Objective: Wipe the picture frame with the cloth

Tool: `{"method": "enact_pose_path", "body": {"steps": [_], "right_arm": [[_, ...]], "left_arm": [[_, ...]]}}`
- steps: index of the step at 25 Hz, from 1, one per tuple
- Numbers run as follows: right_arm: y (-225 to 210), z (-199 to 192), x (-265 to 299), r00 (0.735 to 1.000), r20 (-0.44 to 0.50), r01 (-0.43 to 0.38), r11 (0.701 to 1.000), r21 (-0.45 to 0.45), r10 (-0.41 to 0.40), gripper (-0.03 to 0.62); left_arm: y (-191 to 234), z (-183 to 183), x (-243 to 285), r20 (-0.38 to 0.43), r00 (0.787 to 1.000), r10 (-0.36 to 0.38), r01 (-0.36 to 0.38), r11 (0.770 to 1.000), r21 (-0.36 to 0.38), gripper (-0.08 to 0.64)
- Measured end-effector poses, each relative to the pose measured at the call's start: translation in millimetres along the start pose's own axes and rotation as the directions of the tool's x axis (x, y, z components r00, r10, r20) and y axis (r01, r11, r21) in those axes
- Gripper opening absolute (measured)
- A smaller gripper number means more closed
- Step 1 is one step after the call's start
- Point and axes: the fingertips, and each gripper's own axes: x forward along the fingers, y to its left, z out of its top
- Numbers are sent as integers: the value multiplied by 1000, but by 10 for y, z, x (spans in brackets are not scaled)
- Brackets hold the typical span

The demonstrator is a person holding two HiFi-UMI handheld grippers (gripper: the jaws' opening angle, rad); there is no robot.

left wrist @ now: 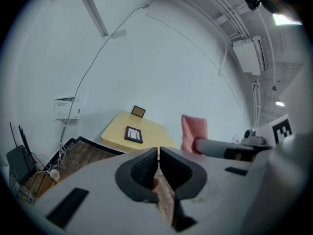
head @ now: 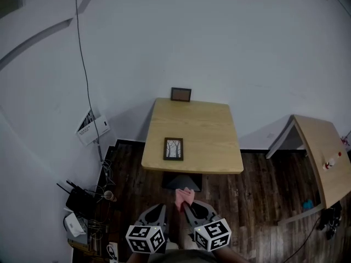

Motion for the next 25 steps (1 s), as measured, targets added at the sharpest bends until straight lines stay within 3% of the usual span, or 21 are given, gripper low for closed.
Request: {"method": "enact_pose_path", "body": {"steps": [13,25], "right_arm": [[-26,70,662,999,-11,43,999,27,-43,21],[-480,266,1179,999,-10,40,999,23,-39,21]], "left_arm": [[644,221,287,-37,999,-1,1,1000,-6,12],[886,363,860,-55,998,23,-25,999,-28,12]]}}
